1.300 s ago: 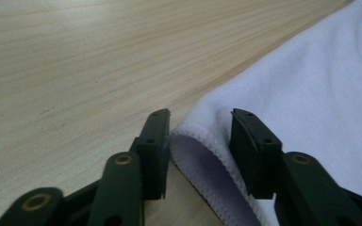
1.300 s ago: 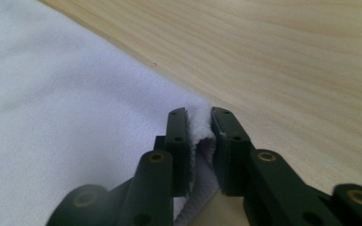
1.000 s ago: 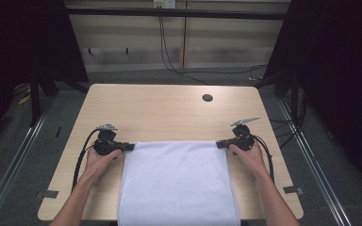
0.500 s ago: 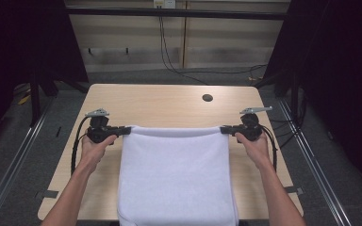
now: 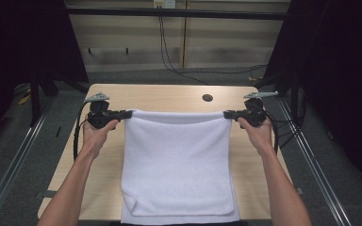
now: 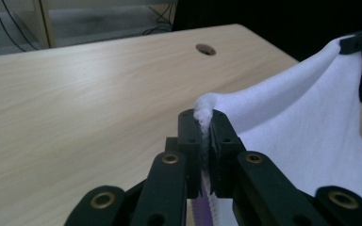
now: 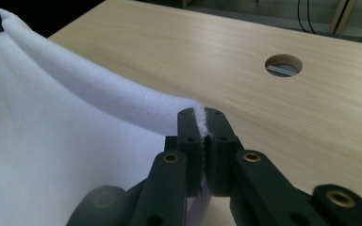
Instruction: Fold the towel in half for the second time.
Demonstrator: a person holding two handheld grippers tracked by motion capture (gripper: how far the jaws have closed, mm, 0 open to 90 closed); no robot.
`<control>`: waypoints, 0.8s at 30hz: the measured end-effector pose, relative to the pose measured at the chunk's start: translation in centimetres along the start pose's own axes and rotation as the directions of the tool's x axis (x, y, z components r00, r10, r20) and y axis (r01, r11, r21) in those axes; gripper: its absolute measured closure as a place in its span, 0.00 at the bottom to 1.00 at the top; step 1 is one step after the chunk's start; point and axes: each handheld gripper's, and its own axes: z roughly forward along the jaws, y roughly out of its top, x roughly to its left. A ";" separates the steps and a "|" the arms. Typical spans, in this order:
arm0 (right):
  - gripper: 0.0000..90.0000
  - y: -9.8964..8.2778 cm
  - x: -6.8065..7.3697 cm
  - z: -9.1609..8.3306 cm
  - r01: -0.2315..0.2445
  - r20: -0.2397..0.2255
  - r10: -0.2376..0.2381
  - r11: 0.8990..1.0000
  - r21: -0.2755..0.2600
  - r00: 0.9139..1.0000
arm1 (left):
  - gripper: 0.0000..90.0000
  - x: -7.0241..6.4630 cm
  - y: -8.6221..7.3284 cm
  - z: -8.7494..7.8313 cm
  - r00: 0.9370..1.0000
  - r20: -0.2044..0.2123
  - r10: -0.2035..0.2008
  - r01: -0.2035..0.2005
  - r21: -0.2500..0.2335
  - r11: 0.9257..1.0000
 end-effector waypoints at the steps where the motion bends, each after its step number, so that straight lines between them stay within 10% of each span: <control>1: 0.96 0.2 -0.1 -0.2 -0.016 -0.003 0.016 1.000 -0.005 1.000 | 0.95 0.1 0.3 0.0 1.000 0.000 0.005 -0.005 0.000 1.000; 14: 0.96 3.6 -0.2 -2.4 0.021 0.048 -0.015 0.992 -0.128 0.999 | 0.95 -1.1 3.2 -0.5 0.999 -0.014 0.050 -0.051 -0.066 0.997; 24: 0.96 -0.4 2.2 -4.4 0.070 -0.027 -0.074 0.989 -0.128 0.997 | 0.95 -2.6 -0.1 -2.8 0.994 0.037 0.102 -0.102 -0.012 0.995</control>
